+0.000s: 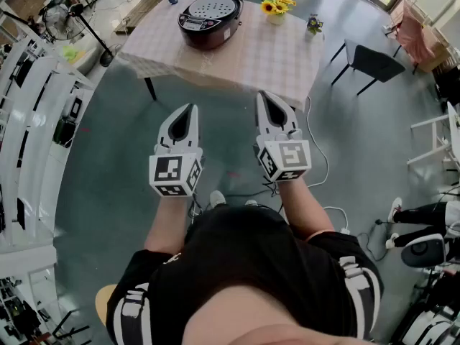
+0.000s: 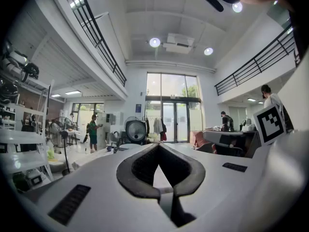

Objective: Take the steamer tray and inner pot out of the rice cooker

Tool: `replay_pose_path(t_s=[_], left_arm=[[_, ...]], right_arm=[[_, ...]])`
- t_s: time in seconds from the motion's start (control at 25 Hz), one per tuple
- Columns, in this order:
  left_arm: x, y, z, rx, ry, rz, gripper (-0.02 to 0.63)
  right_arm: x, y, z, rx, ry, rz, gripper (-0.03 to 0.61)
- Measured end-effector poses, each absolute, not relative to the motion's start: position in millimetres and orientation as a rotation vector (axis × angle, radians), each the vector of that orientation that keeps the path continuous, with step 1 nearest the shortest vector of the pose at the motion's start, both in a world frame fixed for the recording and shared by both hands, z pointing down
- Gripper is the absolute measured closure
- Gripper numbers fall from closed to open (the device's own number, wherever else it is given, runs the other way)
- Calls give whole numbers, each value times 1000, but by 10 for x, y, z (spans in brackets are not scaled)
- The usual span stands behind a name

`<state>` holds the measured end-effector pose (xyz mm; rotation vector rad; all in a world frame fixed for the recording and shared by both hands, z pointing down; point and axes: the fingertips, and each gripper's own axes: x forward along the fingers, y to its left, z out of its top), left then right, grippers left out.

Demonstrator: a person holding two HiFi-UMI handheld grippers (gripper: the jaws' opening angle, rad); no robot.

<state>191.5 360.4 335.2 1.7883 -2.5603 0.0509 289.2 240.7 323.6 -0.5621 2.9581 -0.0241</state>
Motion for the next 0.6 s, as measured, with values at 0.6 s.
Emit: replay_pose_path(t_s=[0.6], left_arm=[[1775,3685,3215,1832,-2519,-59,611]], right_arm=[[2756,2587,3207,-621,2949,38,580]])
